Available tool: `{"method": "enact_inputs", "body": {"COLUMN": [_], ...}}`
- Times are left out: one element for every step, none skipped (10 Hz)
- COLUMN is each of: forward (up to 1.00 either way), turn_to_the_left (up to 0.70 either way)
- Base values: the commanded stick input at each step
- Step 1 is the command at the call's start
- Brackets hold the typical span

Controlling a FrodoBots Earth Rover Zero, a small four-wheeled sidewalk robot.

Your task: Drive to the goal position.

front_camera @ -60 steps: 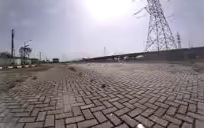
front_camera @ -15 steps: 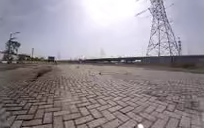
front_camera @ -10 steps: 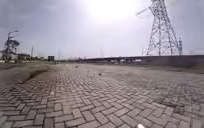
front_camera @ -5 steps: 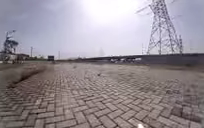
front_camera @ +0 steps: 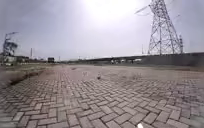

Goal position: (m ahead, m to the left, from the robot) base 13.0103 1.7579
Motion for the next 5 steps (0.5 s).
{"method": "enact_inputs", "body": {"forward": [1.00,1.00,1.00,1.00,1.00], "turn_to_the_left": [0.00,0.00,0.00,0.00,0.00]}}
